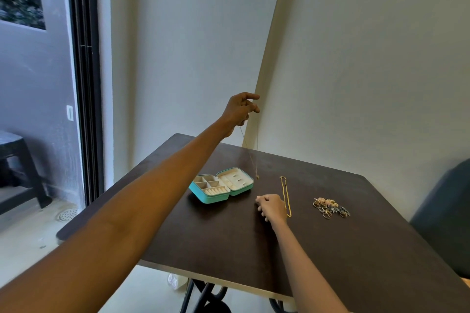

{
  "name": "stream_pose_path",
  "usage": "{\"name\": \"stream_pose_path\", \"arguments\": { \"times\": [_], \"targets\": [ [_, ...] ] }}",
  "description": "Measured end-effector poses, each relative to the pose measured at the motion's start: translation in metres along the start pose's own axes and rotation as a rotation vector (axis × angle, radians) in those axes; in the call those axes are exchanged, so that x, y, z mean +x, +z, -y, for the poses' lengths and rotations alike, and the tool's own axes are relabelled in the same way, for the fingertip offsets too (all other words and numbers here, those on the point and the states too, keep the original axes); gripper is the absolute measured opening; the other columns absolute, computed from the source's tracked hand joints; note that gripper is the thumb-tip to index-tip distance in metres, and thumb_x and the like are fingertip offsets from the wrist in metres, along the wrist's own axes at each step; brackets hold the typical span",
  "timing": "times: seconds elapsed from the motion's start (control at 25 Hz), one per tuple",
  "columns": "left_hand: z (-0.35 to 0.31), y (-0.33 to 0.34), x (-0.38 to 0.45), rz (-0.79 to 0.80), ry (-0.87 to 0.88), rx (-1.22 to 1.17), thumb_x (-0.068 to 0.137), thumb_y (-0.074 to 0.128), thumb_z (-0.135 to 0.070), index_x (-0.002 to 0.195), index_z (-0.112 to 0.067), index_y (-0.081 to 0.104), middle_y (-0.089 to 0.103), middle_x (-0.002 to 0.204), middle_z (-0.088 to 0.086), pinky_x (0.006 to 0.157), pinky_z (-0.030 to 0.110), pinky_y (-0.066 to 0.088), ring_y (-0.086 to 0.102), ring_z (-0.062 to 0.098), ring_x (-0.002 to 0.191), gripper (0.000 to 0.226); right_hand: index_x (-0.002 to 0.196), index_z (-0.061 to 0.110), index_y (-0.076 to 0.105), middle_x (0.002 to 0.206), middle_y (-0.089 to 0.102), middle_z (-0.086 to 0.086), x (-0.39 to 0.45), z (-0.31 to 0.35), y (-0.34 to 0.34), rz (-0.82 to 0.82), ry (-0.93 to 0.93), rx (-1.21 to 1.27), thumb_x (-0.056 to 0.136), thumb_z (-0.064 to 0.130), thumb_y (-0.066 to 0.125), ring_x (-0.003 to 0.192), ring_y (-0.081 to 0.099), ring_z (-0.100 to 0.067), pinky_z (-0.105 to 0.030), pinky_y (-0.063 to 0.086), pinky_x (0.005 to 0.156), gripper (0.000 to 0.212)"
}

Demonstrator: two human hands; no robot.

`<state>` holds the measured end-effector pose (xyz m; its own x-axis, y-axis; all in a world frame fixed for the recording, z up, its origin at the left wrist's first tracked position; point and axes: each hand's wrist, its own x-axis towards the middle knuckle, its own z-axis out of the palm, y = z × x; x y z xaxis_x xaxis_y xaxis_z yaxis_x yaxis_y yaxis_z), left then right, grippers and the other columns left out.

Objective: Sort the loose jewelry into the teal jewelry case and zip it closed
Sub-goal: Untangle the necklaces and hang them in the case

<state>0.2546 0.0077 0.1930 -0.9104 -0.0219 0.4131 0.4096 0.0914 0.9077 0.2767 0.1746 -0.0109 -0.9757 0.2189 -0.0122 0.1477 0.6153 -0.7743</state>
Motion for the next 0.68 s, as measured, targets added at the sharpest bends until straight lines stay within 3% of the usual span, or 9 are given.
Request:
{"name": "stream_pose_path", "arguments": {
  "times": [0.12, 0.32, 0.44, 0.68],
  "targets": [
    [0.006, 0.001, -0.002, 0.017, -0.012, 0.012, 0.095, 0.047, -0.001, 0.122, -0.008, 0.055, 0.064, 0.079, 0.001, 0.038, 0.014, 0.029, 0.035, 0.007, 0.046, 0.029, 0.075, 0.012, 0.068, 0.066, 0.062, -0.001, -0.002, 0.002, 0.004, -0.001, -0.009, 0.086, 0.091, 0.022, 0.056, 0.049, 0.052, -0.013, -0.026, 0.046, 0.049, 0.022],
    [0.016, 0.008, -0.006, 0.056, -0.008, 0.041, 0.095, 0.047, -0.002, 0.121, -0.007, 0.055, 0.064, 0.079, 0.0, 0.037, 0.014, 0.031, 0.037, 0.003, 0.039, 0.028, 0.088, 0.013, 0.069, 0.07, 0.062, 0.001, -0.009, 0.008, 0.01, -0.019, -0.038, 0.34, 0.091, 0.012, 0.058, 0.05, 0.05, -0.008, -0.02, 0.046, 0.046, 0.012],
    [0.022, 0.011, -0.011, 0.086, -0.009, 0.069, 0.095, 0.046, -0.002, 0.12, -0.007, 0.056, 0.064, 0.079, 0.0, 0.037, 0.013, 0.033, 0.041, 0.002, 0.038, 0.027, 0.092, 0.011, 0.069, 0.074, 0.065, 0.0, -0.014, 0.016, 0.014, -0.006, -0.069, 0.515, 0.091, 0.015, 0.06, 0.055, 0.053, -0.007, -0.019, 0.048, 0.05, 0.009],
    [0.053, 0.016, -0.025, 0.119, -0.12, 0.106, 0.094, 0.046, -0.001, 0.116, -0.008, 0.059, 0.065, 0.083, 0.002, 0.038, 0.015, 0.031, 0.04, 0.009, 0.049, 0.027, 0.091, 0.005, 0.07, 0.072, 0.062, -0.003, -0.017, 0.054, 0.007, 0.04, -0.116, 0.741, 0.091, 0.012, 0.06, 0.053, 0.05, -0.008, -0.016, 0.047, 0.049, 0.012]
  ]
}}
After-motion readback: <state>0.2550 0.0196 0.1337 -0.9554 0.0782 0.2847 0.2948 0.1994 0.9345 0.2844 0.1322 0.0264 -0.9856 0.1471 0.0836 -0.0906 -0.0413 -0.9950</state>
